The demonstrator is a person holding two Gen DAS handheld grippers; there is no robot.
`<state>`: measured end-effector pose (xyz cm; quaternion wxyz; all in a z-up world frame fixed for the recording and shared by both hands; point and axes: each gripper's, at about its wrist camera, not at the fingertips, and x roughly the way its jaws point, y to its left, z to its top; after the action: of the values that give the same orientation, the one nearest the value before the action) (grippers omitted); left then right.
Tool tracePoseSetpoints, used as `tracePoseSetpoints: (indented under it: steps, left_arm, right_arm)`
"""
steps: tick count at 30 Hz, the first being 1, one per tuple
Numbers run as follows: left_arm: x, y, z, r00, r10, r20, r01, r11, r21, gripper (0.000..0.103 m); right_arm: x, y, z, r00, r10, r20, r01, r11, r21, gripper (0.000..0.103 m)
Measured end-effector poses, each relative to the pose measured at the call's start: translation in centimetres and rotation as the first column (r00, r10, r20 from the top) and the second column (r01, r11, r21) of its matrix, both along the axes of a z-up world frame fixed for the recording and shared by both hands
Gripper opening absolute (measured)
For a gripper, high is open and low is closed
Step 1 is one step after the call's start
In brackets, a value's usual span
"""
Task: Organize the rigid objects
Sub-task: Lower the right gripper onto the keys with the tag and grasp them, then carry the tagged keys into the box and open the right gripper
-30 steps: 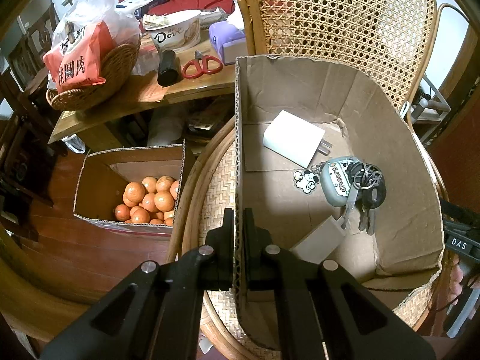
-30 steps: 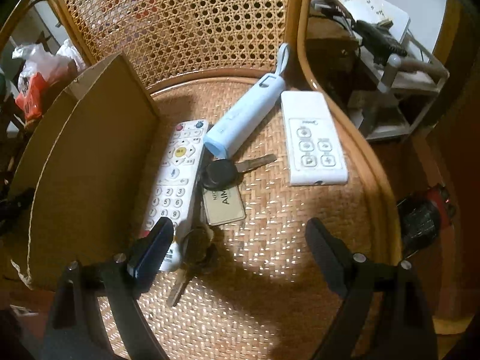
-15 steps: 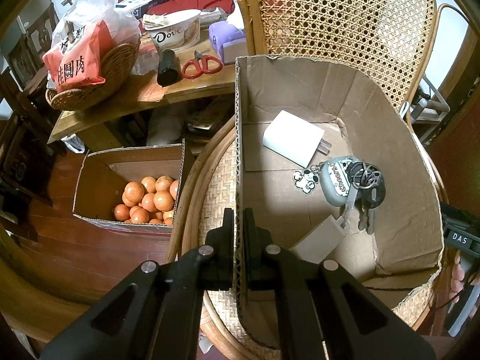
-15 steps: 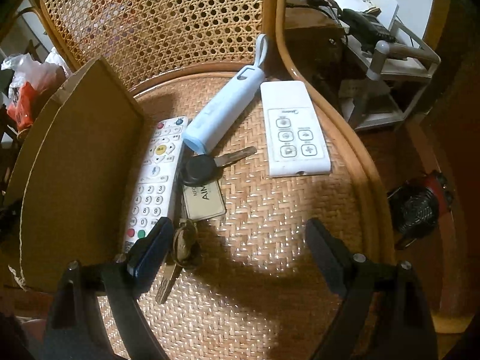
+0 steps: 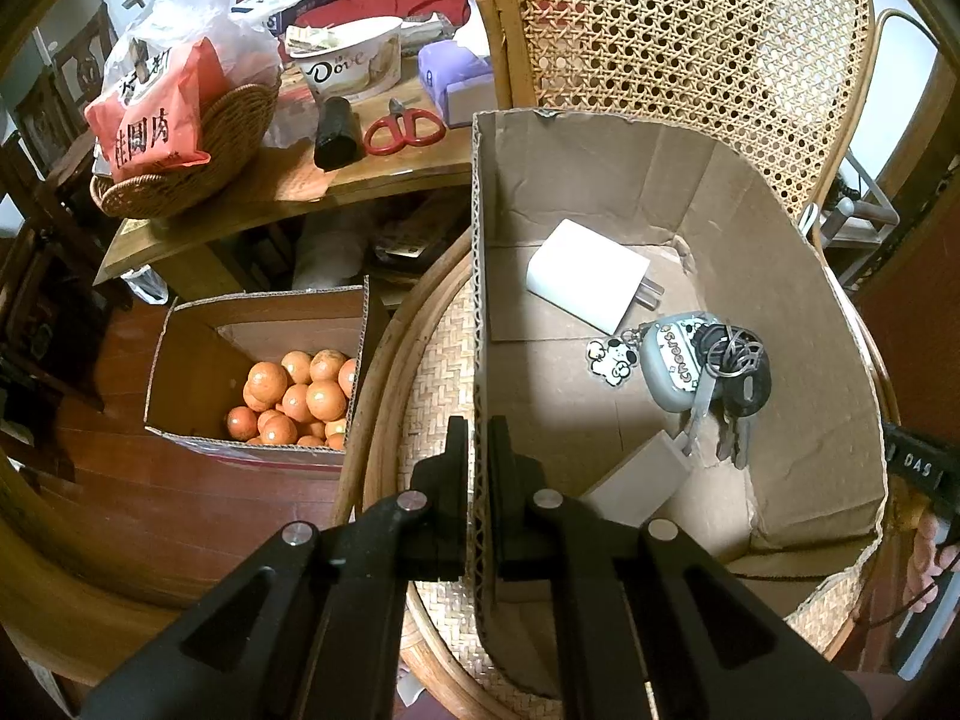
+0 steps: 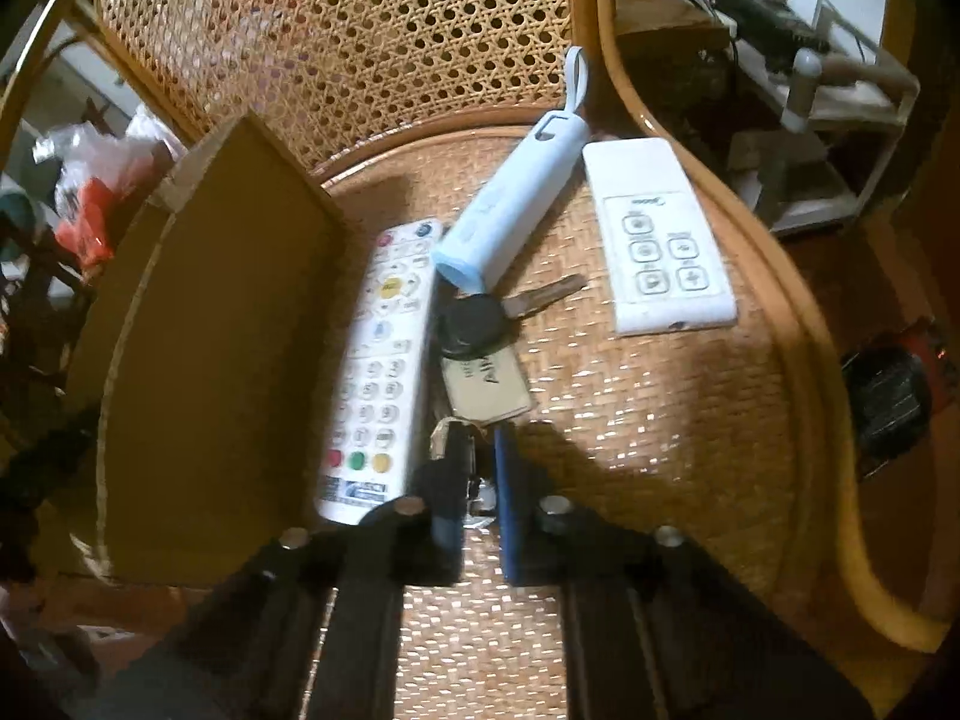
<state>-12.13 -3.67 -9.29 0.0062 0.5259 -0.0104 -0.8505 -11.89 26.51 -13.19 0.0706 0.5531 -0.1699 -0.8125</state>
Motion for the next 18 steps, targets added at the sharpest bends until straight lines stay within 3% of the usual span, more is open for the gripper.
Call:
tracePoseSetpoints:
  steps: [10,18]
  left_arm:
    - [0.2,0.2,-0.1,1.000,-0.002,-0.001,0.002,1.000,-0.002,0.005]
    - [0.0,0.4,0.0,1.000,-0.001,-0.002,0.001,1.000,-0.011,0.005]
  right_arm:
    - [0.9,0.2,3.6,0.984,-0.072,-0.162,0.077,0.997,0.019,0.008]
    - [1.7,0.5,6.7,0.959,-0.113,-0.261,0.102,0.993,-0.052,0.007]
